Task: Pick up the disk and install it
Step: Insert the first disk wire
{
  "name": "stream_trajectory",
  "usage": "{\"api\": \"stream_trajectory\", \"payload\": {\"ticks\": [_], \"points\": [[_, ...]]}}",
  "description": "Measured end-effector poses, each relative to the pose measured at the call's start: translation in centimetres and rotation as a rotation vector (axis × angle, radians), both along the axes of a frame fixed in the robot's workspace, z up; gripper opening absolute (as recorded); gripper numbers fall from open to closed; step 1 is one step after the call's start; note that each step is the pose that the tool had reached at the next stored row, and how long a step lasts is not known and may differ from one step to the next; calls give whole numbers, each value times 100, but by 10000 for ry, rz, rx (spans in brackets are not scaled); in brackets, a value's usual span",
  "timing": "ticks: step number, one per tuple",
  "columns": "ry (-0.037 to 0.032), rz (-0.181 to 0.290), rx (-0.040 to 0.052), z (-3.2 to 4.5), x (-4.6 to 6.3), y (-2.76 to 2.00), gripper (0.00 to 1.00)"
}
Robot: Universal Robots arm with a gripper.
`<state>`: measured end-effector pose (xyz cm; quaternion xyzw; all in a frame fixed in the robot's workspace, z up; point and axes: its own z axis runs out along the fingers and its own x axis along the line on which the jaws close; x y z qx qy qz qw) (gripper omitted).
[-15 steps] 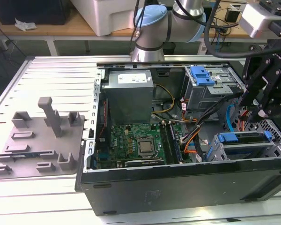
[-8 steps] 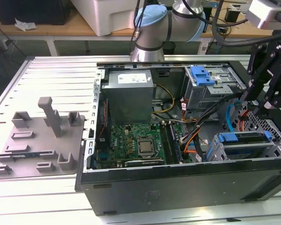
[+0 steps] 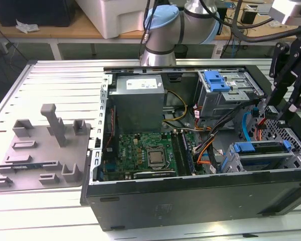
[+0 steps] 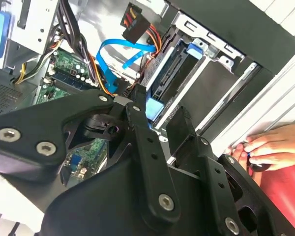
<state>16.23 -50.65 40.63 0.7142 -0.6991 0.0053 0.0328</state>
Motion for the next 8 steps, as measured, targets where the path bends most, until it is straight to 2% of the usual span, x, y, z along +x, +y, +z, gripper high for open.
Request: {"api": "stream_trajectory", "payload": {"ticks": [2, 6, 8], "points": [[1, -10, -94, 1, 30, 35, 44], [1, -47, -183, 0, 82, 85, 44], [2, -77, -232, 0, 116, 125, 44]]}}
